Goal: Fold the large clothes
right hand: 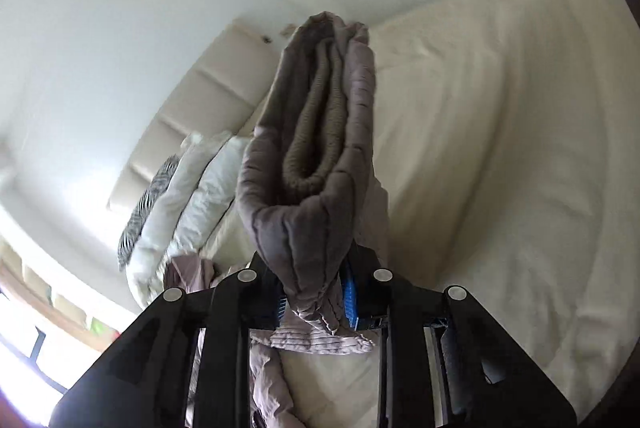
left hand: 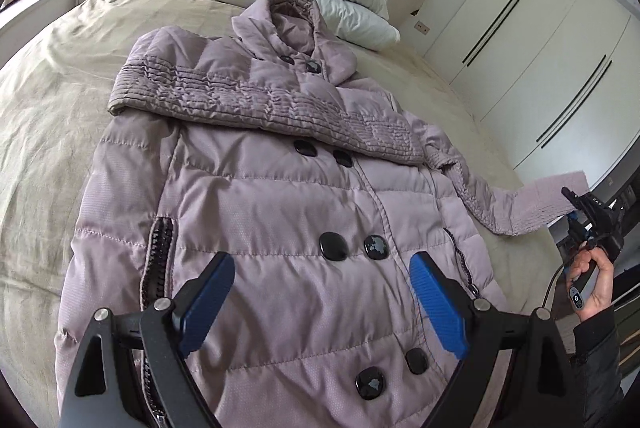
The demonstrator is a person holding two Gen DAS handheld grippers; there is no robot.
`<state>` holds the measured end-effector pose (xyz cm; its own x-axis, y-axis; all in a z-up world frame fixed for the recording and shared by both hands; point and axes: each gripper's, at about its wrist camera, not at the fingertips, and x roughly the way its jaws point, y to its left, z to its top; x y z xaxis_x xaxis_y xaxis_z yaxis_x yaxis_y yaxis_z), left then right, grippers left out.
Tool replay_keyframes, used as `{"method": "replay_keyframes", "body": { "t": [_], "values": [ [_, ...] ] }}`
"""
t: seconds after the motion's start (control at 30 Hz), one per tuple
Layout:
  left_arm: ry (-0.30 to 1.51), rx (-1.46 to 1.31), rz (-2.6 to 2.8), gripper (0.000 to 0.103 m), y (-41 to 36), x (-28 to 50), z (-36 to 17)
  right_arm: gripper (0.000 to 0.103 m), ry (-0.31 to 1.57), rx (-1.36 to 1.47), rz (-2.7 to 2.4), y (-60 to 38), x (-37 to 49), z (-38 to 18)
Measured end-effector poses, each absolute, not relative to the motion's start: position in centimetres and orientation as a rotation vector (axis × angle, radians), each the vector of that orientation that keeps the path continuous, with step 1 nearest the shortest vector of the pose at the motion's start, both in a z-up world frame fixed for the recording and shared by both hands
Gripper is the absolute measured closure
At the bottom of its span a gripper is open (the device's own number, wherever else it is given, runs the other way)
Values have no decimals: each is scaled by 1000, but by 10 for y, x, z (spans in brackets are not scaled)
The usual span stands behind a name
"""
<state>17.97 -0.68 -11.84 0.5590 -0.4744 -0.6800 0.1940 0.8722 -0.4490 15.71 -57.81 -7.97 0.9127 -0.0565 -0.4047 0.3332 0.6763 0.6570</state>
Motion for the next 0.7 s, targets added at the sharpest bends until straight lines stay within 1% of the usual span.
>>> {"method": "replay_keyframes", "body": {
  "t": [0.1, 0.17, 0.23, 0.3, 0.43, 0.47, 0.57, 0.7],
  "values": [
    [879, -407, -391, 12, 12, 184, -115, 82, 444, 522, -81, -483, 201, -37],
    [870, -462, -384, 12, 28, 187, -114, 82, 498, 369, 4, -417, 227, -29],
    [864, -514, -372, 11, 45, 189, -115, 82, 552, 248, 71, -354, 250, -34],
    [862, -564, -366, 11, 61, 192, -116, 82, 608, 143, 124, -295, 270, -48],
    [875, -652, -389, 9, 83, 201, -122, 82, 723, -25, 187, -206, 297, -96],
    [876, -667, -396, 8, 85, 202, -123, 82, 750, -62, 190, -194, 302, -110],
    [908, -740, -442, 4, 85, 215, -134, 82, 811, -117, 190, -172, 280, -153],
    [977, -873, -550, 4, 64, 244, -144, 82, 788, -165, 180, -173, 266, -180]
  ]
}}
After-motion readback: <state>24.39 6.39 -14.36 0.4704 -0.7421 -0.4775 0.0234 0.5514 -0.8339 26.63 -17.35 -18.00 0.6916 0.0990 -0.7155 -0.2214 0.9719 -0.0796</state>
